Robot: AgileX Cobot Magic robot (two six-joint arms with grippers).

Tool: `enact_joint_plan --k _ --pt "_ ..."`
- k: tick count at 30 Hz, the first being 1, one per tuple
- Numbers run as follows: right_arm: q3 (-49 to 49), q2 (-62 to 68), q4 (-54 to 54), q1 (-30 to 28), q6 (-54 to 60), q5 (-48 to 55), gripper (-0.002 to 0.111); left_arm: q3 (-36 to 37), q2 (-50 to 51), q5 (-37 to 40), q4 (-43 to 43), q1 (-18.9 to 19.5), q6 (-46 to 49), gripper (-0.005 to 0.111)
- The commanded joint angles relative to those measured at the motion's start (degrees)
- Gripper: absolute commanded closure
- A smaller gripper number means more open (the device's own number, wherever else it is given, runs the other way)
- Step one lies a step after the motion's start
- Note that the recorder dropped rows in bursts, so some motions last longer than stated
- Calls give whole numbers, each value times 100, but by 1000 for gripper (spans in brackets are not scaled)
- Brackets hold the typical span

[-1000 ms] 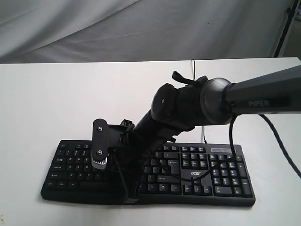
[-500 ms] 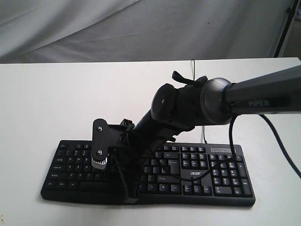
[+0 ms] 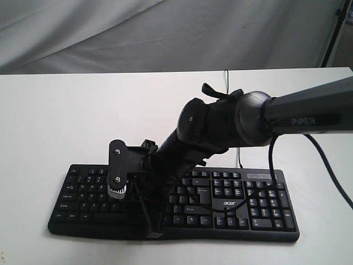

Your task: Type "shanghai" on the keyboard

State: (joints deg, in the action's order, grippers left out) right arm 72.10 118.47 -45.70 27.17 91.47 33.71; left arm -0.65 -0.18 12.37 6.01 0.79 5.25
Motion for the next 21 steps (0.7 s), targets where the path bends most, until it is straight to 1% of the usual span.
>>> enact_joint_plan --k 1,11,21 --pt "-33 -9 56 -60 24 -8 108 3 18 -14 23 -23 -7 106" --pt "-33 182 74 -72 37 -42 108 3 18 -14 23 -23 -7 106" --pt "-33 -71 -50 -72 25 14 108 3 18 -14 23 -23 -7 106"
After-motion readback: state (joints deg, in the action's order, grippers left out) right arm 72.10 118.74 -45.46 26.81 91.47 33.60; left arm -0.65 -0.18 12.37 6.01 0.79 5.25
